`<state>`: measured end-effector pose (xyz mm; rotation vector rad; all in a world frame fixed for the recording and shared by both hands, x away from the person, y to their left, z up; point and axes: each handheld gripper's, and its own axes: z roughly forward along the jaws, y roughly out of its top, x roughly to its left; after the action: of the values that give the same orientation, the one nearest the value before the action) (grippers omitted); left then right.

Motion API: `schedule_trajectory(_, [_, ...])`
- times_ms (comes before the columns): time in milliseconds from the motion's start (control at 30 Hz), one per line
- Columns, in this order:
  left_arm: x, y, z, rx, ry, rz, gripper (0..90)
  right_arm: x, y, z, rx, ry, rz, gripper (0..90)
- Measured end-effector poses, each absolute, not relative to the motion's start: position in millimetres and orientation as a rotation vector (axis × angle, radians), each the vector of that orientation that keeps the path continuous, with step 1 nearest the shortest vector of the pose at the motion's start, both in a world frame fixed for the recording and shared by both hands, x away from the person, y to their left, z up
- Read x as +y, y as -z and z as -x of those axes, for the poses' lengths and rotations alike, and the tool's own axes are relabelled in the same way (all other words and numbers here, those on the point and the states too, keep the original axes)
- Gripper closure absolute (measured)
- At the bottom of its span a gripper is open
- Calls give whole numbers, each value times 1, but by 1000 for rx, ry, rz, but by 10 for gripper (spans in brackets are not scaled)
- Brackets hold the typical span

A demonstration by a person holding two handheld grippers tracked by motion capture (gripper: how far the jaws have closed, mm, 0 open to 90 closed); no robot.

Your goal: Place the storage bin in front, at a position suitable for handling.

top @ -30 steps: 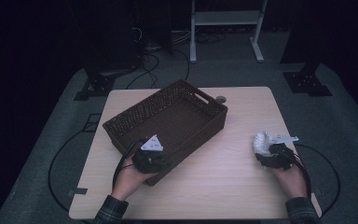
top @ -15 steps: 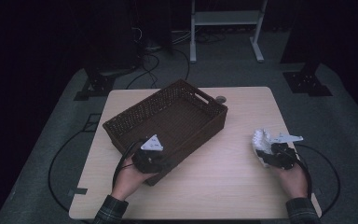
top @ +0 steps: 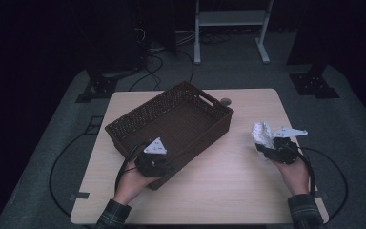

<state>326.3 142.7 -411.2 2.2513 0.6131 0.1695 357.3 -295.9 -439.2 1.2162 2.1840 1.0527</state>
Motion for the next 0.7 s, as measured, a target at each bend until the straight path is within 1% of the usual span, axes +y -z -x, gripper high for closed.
schedule_trajectory(300, [143,411,-326,614,-169,-2250,720,-280,427,-375,2184,-1085,-1169,646])
schedule_trajectory(700, [143,411,-327,609,-167,-2255,719,-244,417,-392,2234,-1144,-1071,649])
